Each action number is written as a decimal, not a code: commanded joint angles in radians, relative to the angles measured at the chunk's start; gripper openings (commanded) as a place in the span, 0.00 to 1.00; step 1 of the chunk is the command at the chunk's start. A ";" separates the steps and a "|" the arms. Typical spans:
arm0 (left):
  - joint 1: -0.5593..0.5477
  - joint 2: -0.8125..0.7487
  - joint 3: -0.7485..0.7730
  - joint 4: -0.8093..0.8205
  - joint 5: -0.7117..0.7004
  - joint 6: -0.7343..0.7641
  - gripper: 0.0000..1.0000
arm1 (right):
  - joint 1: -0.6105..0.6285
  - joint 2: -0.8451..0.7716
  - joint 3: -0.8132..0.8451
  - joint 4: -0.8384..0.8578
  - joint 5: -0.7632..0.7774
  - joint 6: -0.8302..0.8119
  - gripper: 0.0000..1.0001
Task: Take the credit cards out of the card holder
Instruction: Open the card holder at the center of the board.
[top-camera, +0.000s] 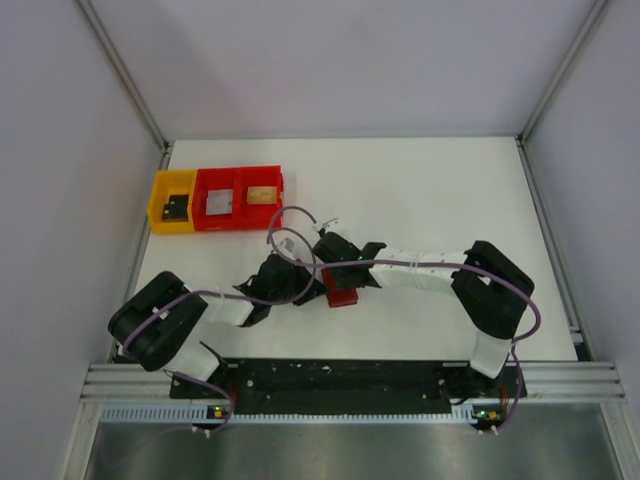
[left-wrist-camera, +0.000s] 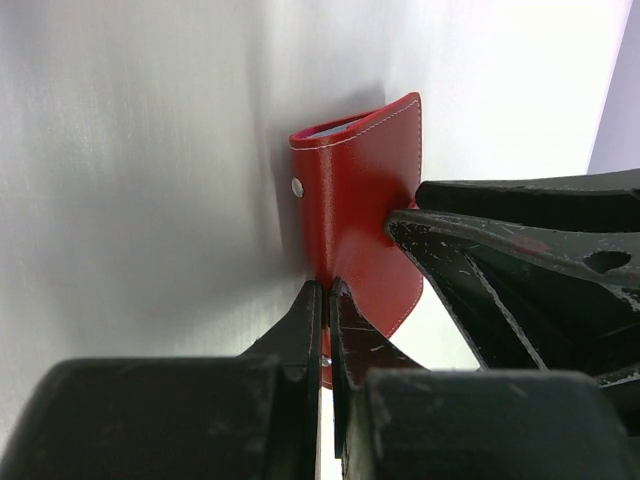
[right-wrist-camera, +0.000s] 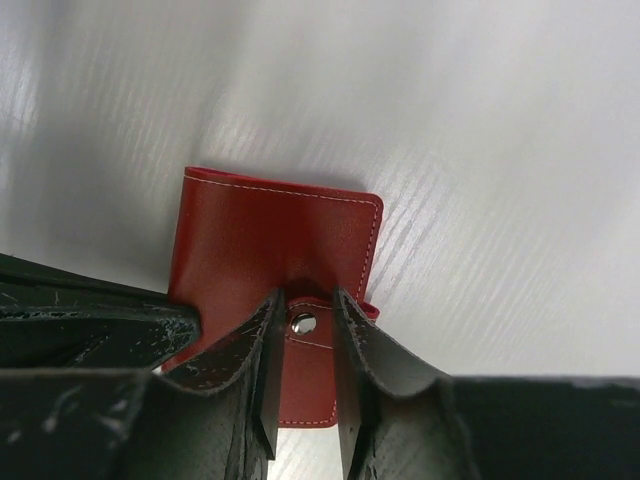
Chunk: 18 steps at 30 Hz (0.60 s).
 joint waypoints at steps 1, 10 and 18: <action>0.003 -0.033 -0.030 -0.033 -0.054 0.011 0.00 | 0.003 0.006 0.006 -0.131 0.188 -0.011 0.21; 0.003 -0.073 -0.048 -0.055 -0.085 0.014 0.00 | -0.003 0.015 0.004 -0.224 0.365 0.005 0.20; 0.003 -0.073 -0.047 -0.060 -0.085 0.016 0.00 | -0.054 -0.017 -0.022 -0.243 0.382 0.020 0.19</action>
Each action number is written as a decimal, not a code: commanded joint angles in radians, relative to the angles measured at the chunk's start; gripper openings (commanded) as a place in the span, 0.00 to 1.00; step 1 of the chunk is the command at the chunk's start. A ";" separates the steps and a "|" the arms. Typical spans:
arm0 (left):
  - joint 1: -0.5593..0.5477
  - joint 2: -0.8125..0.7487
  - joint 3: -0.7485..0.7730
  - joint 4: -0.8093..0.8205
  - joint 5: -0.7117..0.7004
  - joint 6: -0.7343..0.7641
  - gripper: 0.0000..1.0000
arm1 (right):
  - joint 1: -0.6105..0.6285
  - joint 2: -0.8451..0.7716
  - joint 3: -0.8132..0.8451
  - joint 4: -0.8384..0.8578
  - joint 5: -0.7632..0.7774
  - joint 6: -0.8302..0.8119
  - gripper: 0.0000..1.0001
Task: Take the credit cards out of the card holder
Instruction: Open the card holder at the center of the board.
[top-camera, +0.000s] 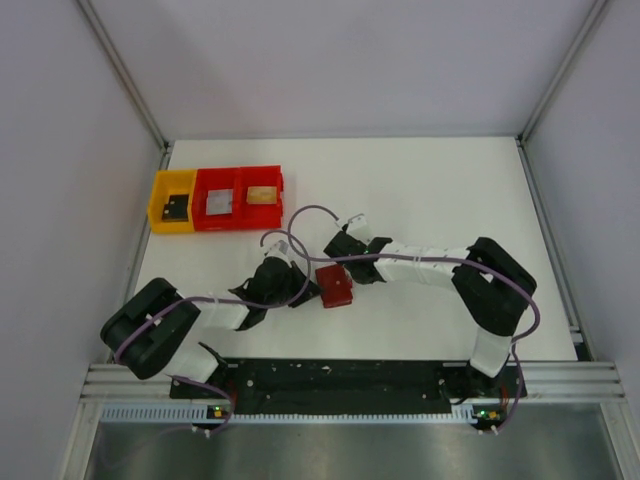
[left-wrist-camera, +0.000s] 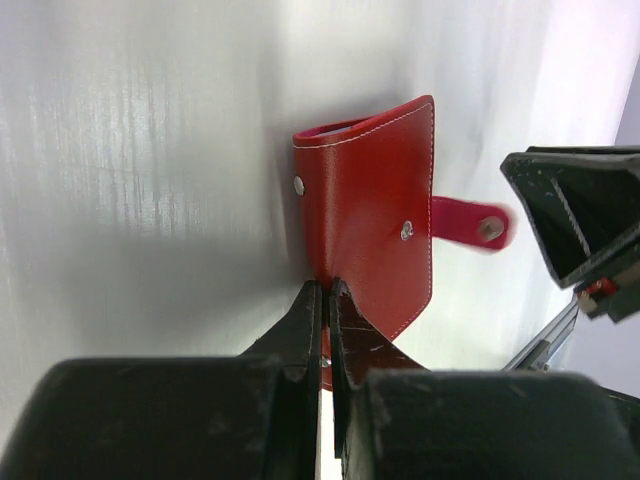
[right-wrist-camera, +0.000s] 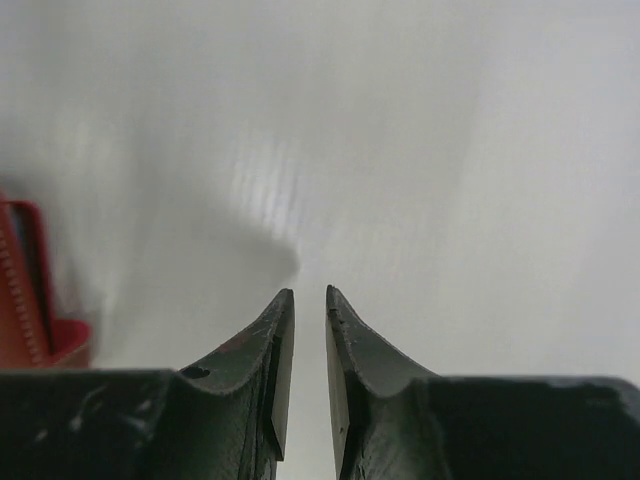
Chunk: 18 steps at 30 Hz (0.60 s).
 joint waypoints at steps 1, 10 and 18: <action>0.003 -0.018 -0.011 -0.029 -0.036 0.021 0.00 | -0.033 -0.022 -0.011 -0.085 0.091 -0.001 0.19; 0.002 -0.004 0.015 -0.026 -0.024 0.035 0.00 | -0.039 -0.161 -0.044 0.066 -0.182 -0.013 0.31; 0.003 0.009 0.020 -0.024 -0.027 0.037 0.00 | -0.043 -0.209 -0.087 0.269 -0.374 0.011 0.56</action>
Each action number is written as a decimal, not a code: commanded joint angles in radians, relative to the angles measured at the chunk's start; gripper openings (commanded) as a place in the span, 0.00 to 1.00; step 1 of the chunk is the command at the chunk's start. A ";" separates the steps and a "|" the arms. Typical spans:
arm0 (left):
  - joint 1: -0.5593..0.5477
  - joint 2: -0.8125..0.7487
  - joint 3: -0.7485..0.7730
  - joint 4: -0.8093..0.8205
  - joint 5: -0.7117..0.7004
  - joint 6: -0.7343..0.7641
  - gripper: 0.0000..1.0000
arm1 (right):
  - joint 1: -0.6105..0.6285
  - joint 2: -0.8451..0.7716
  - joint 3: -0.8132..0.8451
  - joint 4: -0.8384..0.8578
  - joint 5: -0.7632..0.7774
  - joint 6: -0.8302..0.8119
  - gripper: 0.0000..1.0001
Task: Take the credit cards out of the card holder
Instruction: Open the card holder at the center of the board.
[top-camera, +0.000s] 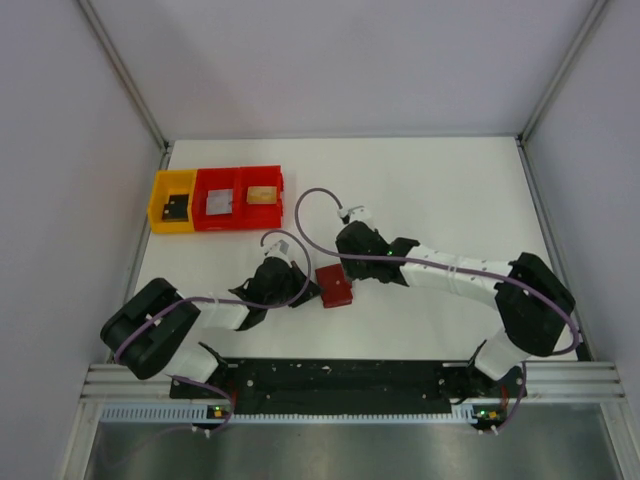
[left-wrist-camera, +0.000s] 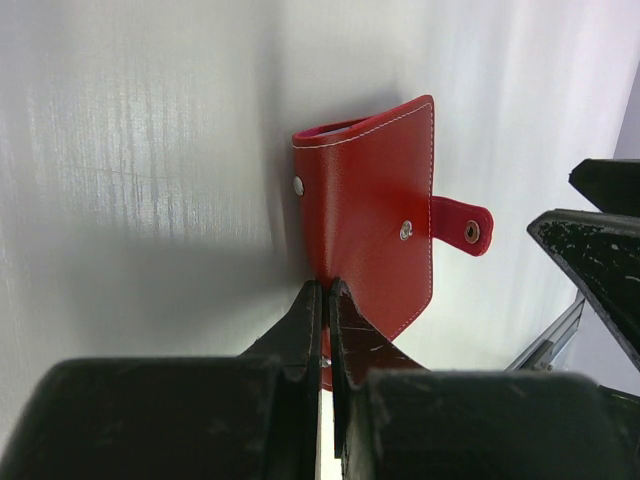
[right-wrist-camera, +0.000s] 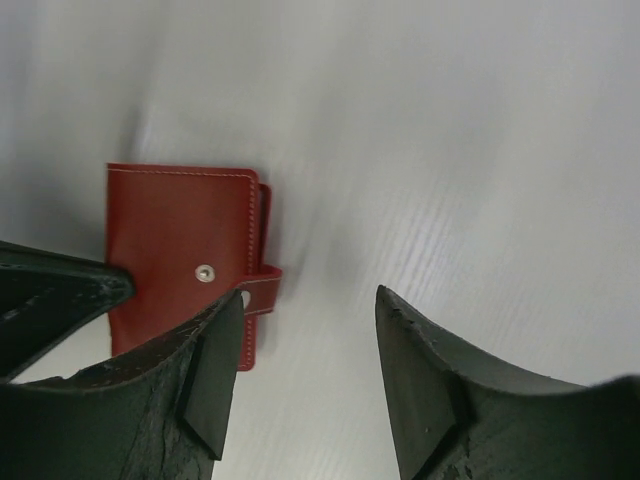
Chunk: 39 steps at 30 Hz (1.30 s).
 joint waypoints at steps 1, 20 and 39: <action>0.004 0.011 0.023 -0.026 -0.019 0.030 0.00 | -0.002 0.020 0.017 0.133 -0.123 0.016 0.56; 0.007 0.079 0.157 -0.099 -0.051 0.096 0.00 | -0.111 0.035 -0.094 0.136 -0.077 0.064 0.10; -0.130 0.057 0.508 -0.649 -0.295 0.411 0.98 | -0.295 -0.080 -0.336 0.561 -0.542 0.087 0.00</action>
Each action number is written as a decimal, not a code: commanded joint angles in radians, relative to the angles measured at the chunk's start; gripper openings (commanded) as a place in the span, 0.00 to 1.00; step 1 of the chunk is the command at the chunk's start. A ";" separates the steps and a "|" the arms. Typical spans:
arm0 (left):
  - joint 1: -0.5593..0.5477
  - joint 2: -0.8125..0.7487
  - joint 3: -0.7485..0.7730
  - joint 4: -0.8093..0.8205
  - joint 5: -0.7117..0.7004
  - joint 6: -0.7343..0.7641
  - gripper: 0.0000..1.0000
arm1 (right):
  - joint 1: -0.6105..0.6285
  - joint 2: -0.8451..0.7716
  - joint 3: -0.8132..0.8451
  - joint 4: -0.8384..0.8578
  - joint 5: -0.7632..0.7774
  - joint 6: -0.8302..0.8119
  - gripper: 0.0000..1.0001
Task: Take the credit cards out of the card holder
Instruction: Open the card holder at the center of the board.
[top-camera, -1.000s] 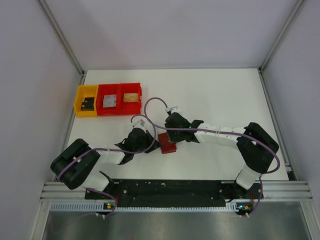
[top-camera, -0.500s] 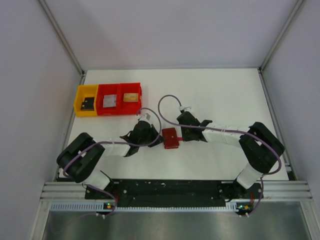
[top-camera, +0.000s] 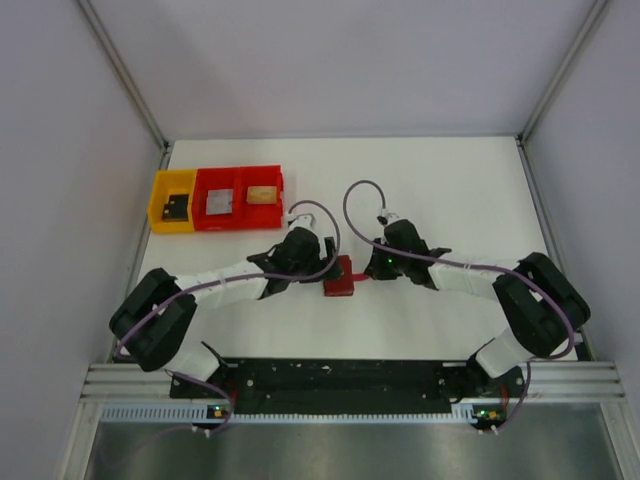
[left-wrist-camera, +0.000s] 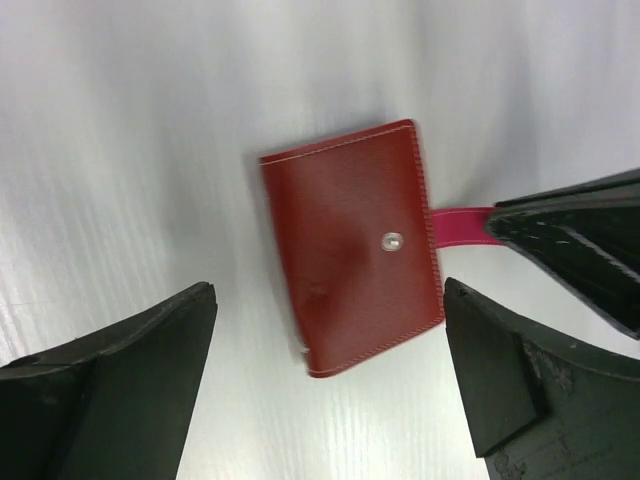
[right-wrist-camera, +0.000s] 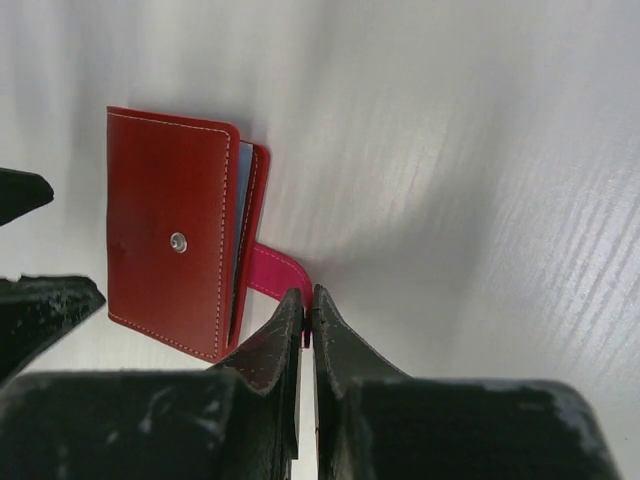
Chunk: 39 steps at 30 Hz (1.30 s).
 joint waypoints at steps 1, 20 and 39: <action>-0.102 0.023 0.173 -0.228 -0.158 0.099 0.98 | -0.010 -0.039 -0.016 0.119 -0.074 0.007 0.00; -0.319 0.213 0.381 -0.452 -0.436 0.114 0.98 | -0.061 -0.033 -0.084 0.220 -0.148 0.045 0.00; -0.350 0.324 0.473 -0.515 -0.528 0.151 0.95 | -0.069 -0.036 -0.090 0.220 -0.163 0.045 0.00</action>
